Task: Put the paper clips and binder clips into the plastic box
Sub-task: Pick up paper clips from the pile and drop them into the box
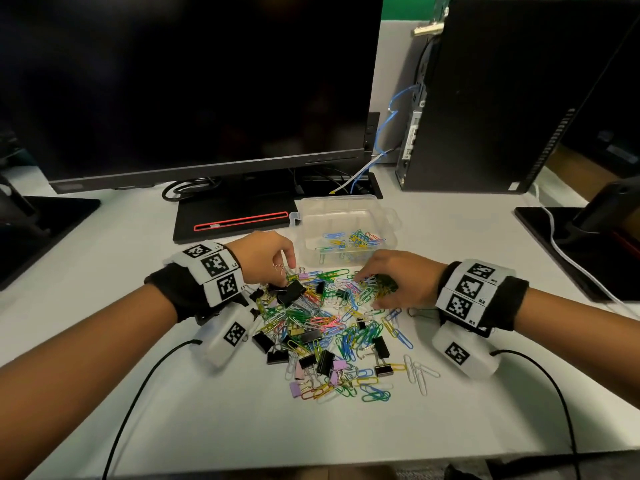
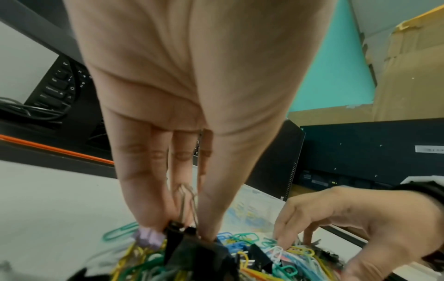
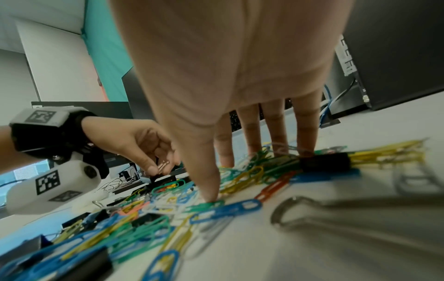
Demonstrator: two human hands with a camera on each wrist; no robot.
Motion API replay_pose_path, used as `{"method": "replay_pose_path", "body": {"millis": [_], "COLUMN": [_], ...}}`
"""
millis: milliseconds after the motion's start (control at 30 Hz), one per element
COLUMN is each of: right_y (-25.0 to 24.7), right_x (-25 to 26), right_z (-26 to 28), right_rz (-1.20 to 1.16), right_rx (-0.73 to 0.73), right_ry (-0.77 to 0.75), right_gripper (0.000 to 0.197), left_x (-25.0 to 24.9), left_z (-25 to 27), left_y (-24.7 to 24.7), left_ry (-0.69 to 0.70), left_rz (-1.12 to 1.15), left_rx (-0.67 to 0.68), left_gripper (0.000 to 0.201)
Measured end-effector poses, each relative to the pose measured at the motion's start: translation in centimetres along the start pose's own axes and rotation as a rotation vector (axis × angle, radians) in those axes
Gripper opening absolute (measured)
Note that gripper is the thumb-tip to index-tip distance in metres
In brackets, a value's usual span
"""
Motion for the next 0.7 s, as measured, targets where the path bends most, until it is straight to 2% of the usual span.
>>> {"method": "replay_pose_path", "body": {"millis": [100, 200, 367, 500, 700], "right_y": [0.0, -0.1, -0.3, -1.3, -3.9], "right_x": [0.0, 0.2, 0.4, 0.4, -0.4], "right_z": [-0.1, 0.1, 0.5, 0.8, 1.6], "right_rz": [-0.022, -0.042, -0.123, -0.15, -0.14], "right_rx": [-0.046, -0.071, -0.075, -0.09, -0.146], "right_ry": [-0.016, -0.038, -0.024, 0.04, 0.102], "right_gripper": [0.034, 0.025, 0.022, 0.021, 0.023], "left_x": [-0.6, -2.1, -5.6, -7.6, -9.6], "left_z": [0.0, 0.4, 0.6, -0.2, -0.1], "left_y": [0.4, 0.6, 1.5, 3.1, 4.3], "left_ry": [0.012, 0.101, 0.244, 0.248, 0.289], "left_rz": [-0.095, -0.162, -0.188, -0.31, -0.328], "left_rx": [-0.048, -0.099, -0.035, 0.056, 0.049], "left_gripper": [0.029, 0.035, 0.044, 0.056, 0.062]}}
Point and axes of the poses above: each hand's wrist, its own z-axis away from the middle knuckle, its own y-axis out of the palm, x = y × z, the point moved 1 cm from there along -z, towards the middle knuckle, and after that the axes turned 13 degrees about -y, right-handed, at the moved point
